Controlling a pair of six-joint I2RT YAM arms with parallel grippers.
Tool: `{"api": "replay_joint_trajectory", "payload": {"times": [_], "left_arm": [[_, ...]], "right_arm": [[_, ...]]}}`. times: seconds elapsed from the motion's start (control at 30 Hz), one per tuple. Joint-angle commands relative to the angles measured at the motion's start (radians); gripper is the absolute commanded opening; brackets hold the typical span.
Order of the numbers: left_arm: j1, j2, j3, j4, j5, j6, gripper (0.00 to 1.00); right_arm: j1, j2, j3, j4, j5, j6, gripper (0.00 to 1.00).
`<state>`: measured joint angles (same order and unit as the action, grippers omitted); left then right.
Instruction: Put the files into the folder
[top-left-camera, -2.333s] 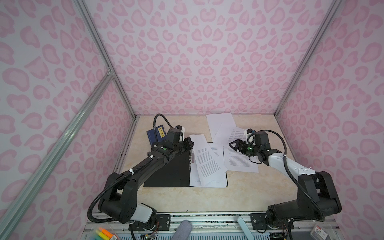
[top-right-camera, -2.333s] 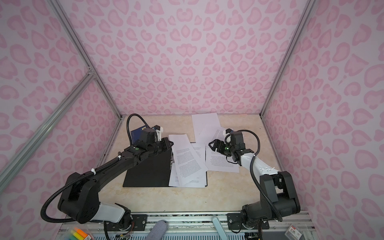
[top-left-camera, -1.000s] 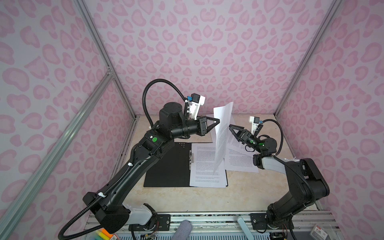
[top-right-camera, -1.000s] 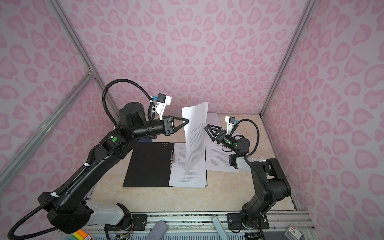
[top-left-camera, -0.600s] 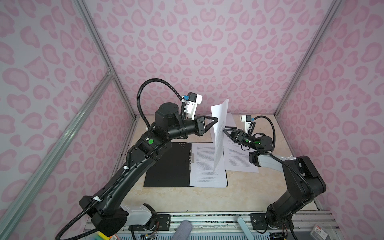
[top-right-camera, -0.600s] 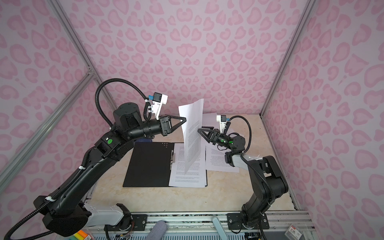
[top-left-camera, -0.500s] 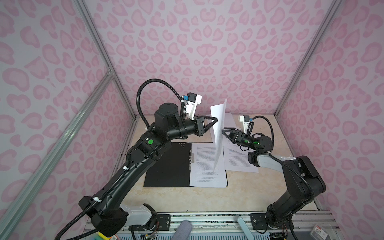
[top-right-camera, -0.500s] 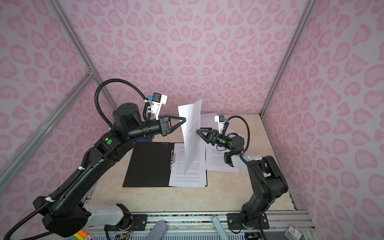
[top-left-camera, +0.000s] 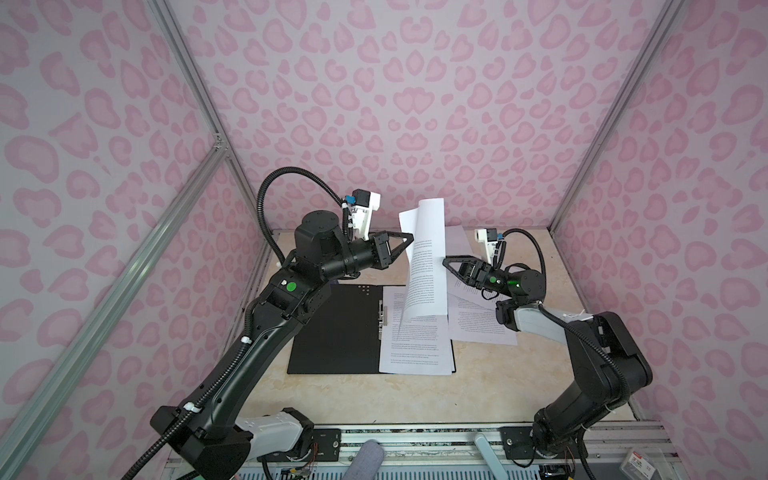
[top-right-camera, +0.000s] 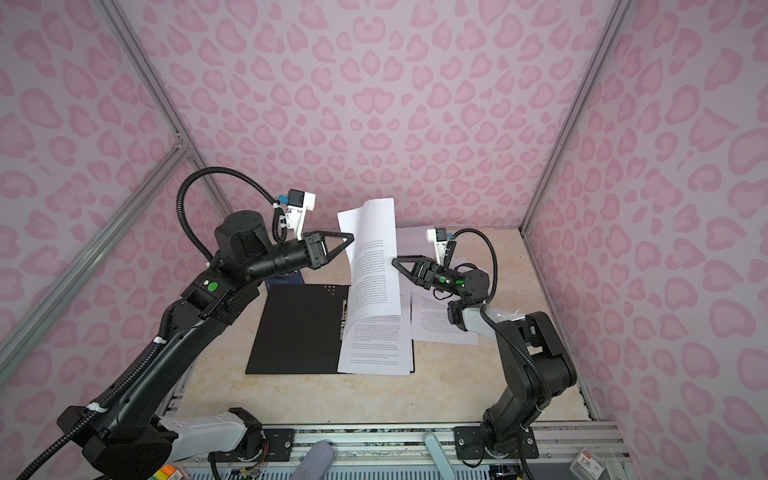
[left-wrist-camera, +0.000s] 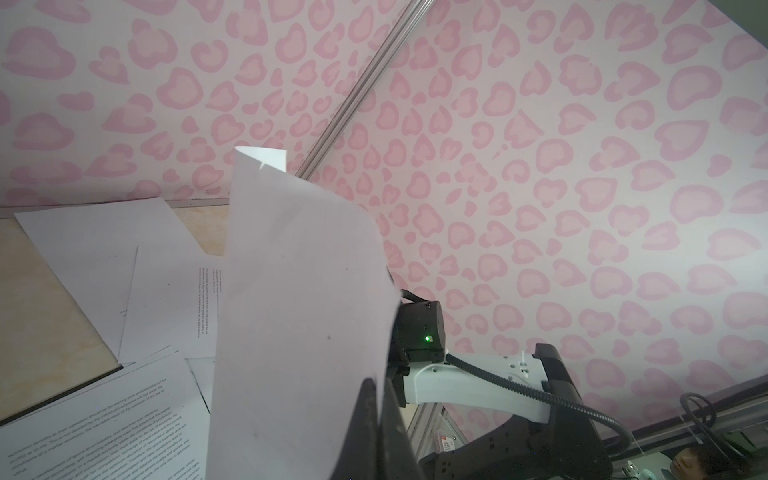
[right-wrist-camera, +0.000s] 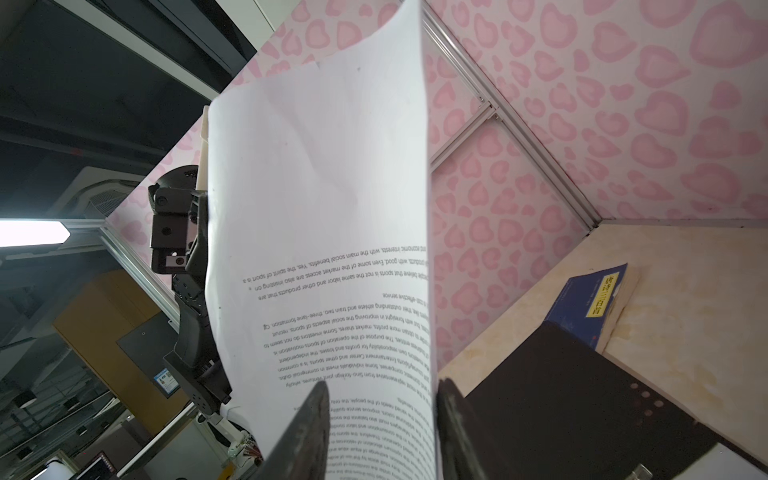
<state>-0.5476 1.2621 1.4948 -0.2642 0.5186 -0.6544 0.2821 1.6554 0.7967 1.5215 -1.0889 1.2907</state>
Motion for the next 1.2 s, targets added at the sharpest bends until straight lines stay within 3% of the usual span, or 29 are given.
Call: {"api": "replay_joint_trajectory", "payload": {"times": [0.0,0.37,0.43,0.47,0.5,0.6,0.63,0.77,0.87,1.0,1.17], "left_arm": [[0.013,-0.013,-0.010,0.053,0.022,-0.012,0.03],[0.033,-0.027,-0.039,0.050,0.015,-0.013,0.03],[0.046,-0.033,-0.060,0.045,0.001,-0.012,0.03],[0.051,-0.035,-0.071,0.035,-0.013,-0.005,0.06],[0.056,-0.036,-0.079,0.015,-0.031,0.003,0.20],[0.074,-0.054,-0.140,-0.004,-0.089,0.015,0.85],[0.081,-0.059,-0.159,-0.008,-0.101,0.017,0.99],[0.105,-0.059,-0.205,-0.117,-0.201,0.070,0.98],[0.135,-0.063,-0.238,-0.184,-0.261,0.093,0.98],[0.172,-0.078,-0.298,-0.207,-0.251,0.109,0.98],[0.189,-0.066,-0.320,-0.291,-0.254,0.164,0.98]], "right_arm": [[0.005,0.014,0.007,0.036,-0.012,0.011,0.35],[0.003,0.057,0.019,0.037,0.015,0.022,0.13],[-0.001,0.069,0.026,0.032,0.021,0.027,0.00],[-0.009,0.079,0.032,0.013,0.021,0.039,0.00],[-0.018,0.088,0.040,-0.003,0.021,0.049,0.00],[-0.054,0.115,0.046,-0.056,0.027,0.083,0.00],[-0.061,0.121,0.042,-0.059,0.033,0.091,0.00],[-0.076,0.093,0.023,-0.214,0.051,0.017,0.00],[-0.078,0.037,0.018,-0.486,0.075,-0.127,0.00],[-0.092,-0.022,0.022,-0.909,0.125,-0.348,0.00],[-0.133,-0.008,-0.063,-1.069,0.209,-0.423,0.00]]}}
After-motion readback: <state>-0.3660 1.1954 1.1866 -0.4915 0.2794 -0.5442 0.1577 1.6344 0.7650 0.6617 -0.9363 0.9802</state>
